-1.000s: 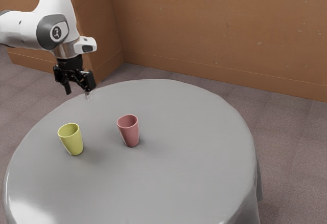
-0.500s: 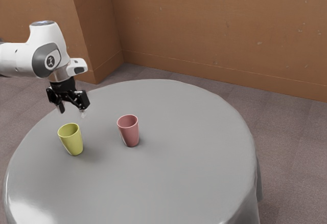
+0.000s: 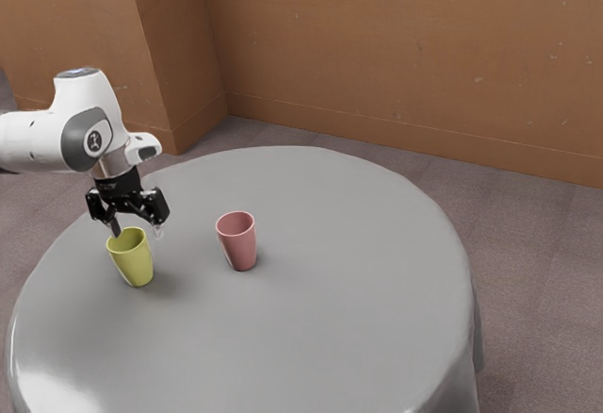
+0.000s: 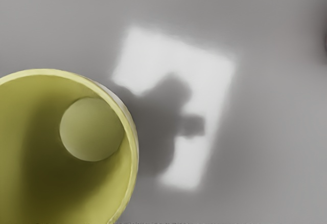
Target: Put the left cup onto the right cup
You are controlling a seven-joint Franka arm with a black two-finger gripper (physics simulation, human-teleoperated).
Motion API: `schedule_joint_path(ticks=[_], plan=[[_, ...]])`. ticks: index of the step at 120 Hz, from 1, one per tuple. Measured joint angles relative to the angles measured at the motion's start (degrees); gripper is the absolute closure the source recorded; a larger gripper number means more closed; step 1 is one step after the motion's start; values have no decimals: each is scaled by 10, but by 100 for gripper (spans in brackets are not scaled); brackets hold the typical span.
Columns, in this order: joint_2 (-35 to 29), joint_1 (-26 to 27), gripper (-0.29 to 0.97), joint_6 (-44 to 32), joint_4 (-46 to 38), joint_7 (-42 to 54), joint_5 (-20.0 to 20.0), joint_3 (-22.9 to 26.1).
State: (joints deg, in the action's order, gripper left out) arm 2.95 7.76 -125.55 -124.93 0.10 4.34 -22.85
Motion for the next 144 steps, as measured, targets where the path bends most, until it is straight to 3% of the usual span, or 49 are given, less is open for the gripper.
schedule_joint_path(ticks=[120,144], plan=[[50,0,6,-73,-10,-54,1,1],[59,0,13,-83,-11,-60,1,1]])
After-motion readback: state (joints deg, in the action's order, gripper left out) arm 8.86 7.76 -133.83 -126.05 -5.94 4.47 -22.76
